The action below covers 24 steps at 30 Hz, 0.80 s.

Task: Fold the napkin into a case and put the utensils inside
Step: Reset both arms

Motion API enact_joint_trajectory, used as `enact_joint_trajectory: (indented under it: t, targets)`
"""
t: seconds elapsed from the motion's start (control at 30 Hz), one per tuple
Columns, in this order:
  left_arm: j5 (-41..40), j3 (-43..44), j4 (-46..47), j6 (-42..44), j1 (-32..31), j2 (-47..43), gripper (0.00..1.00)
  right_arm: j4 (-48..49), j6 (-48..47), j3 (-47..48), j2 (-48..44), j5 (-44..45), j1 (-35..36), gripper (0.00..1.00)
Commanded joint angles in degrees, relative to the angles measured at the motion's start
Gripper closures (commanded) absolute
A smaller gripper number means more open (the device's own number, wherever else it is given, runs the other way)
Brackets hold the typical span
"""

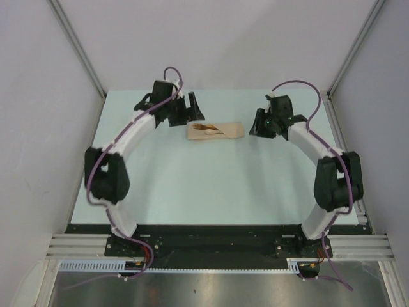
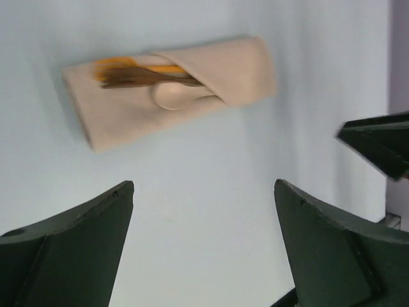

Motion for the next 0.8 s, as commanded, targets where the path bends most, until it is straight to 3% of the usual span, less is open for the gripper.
enact_joint_trajectory:
  t: [0.0,0.07,0.1,0.13,0.2,0.3,0.4,0.53,0.77]
  targets:
    - [2.59,-18.51,6.47,-1.99,-9.06,-20.88,0.06,-5.4,-1.12,-8.47,-12.91,4.85,9.31,0.53]
    - [-0.21,-29.72,11.39,-4.63,-12.67,-28.7,0.08,-7.23,0.46,-11.03,-16.78,5.29,14.3,0.52]
    - [-1.96,-33.1,12.54,-5.42,-16.61,-36.39,0.09,-8.03,0.9,-12.09,-21.15,6.68,16.68,0.11]
    - [-6.24,-36.09,14.2,-7.08,-18.82,-39.95,0.09,-8.47,1.6,-14.88,-23.28,8.53,18.88,0.01]
    - [-12.41,-43.66,15.01,-8.32,-25.83,-50.55,0.09,-8.83,2.83,-18.23,-30.29,13.36,24.93,0.0]
    - [-22.62,-52.27,17.54,-11.74,-35.23,-62.87,0.08,-7.95,6.78,-25.27,-39.69,13.64,30.39,0.0]
    - [-29.21,-59.66,18.35,-15.08,-42.72,-70.64,0.05,-6.37,10.48,-32.56,-46.66,14.34,35.14,0.0]
    - [-30.72,-66.09,18.35,-18.61,-46.7,-81.7,0.0,-4.97,14.52,-39.16,-59.56,16.2,38.41,0.0]
    - [-30.46,-68.21,18.0,-17.91,-47.85,-89.63,0.0,1.44,17.69,-44.18,-71.37,11.54,38.59,0.0]
